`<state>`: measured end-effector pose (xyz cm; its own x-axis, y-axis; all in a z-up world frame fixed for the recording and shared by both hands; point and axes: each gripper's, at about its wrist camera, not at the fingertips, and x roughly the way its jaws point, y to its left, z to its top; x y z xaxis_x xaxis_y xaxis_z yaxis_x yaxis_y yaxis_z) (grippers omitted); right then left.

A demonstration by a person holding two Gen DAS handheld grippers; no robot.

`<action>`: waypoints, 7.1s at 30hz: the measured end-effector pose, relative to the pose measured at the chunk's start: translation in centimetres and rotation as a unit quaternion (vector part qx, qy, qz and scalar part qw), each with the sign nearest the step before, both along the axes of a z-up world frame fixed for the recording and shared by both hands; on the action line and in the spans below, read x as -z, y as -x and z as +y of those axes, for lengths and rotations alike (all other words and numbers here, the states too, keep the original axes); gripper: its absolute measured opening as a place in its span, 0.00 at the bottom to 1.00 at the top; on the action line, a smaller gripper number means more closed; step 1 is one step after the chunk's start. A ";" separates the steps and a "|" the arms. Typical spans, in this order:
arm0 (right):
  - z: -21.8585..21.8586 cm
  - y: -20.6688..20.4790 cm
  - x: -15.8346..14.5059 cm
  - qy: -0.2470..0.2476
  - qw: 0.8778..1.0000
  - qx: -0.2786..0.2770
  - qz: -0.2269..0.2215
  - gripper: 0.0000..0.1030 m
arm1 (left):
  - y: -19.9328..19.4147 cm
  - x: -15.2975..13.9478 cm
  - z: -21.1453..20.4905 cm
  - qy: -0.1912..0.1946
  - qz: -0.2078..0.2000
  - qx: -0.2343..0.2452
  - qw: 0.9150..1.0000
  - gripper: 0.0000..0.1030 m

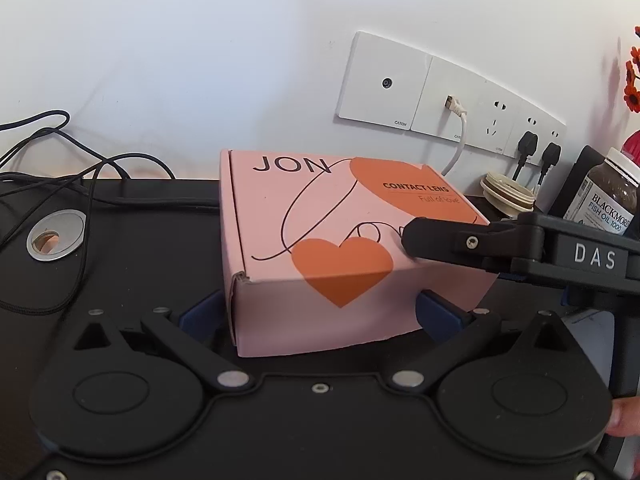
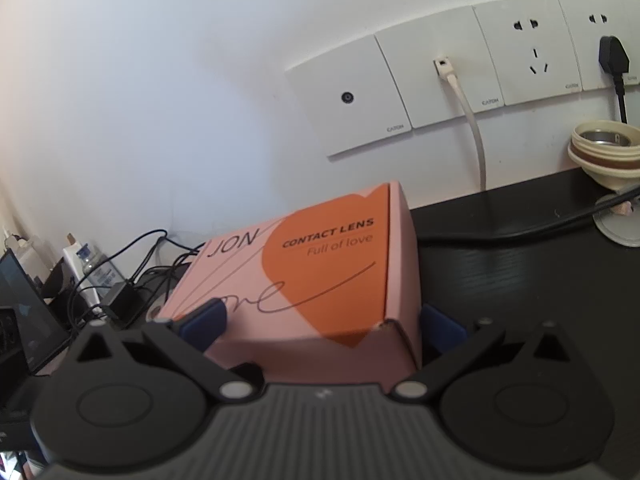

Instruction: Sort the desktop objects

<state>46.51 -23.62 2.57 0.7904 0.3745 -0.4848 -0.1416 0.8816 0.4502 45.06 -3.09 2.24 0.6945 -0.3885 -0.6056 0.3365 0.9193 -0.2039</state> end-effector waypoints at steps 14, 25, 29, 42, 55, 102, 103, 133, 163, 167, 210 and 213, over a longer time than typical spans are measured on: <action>0.2 0.1 0.0 -0.003 1.000 0.005 -0.004 0.99 | -0.1 0.0 0.1 0.000 -0.001 0.001 1.000 1.00; 0.2 0.7 0.3 -0.006 1.000 0.013 -0.016 0.99 | 0.2 0.0 -0.1 -0.002 -0.005 -0.003 1.000 1.00; 0.2 0.7 0.4 -0.007 1.000 0.013 -0.016 0.99 | 0.3 -0.1 -0.2 -0.008 -0.011 -0.003 1.000 1.00; 0.0 0.6 0.9 -0.021 1.000 0.017 -0.014 0.99 | 0.3 0.0 -0.3 -0.012 -0.011 -0.001 1.000 1.00; 0.0 0.7 1.0 -0.023 0.999 0.017 -0.014 0.99 | 0.2 0.1 -0.5 -0.019 -0.012 0.001 1.000 1.00; -1.2 9.6 -5.3 0.054 0.993 0.095 -0.053 0.99 | 12.0 -5.1 2.8 -0.028 -0.163 -0.085 0.983 1.00; -1.2 10.1 -5.4 0.059 0.992 0.097 -0.056 0.99 | 12.5 -5.1 3.1 -0.027 -0.168 -0.099 0.980 1.00; 0.0 19.8 -6.0 0.141 0.976 0.142 -0.087 0.99 | 18.7 -5.4 4.3 -0.069 -0.202 -0.113 0.970 1.00; 0.8 27.5 -3.2 0.112 0.979 0.158 -0.066 0.99 | 25.9 -3.7 5.6 -0.076 -0.185 -0.115 0.973 1.00; 1.2 28.9 -2.9 0.111 0.979 0.160 -0.062 0.99 | 27.2 -3.8 5.5 -0.088 -0.177 -0.112 0.974 1.00; 4.2 35.9 0.5 0.157 0.975 0.150 -0.048 0.99 | 33.5 -0.8 6.1 -0.077 -0.131 -0.109 0.982 1.00; 4.2 35.9 0.7 0.154 0.976 0.149 -0.044 0.99 | 33.7 -0.5 6.1 -0.078 -0.125 -0.108 0.983 1.00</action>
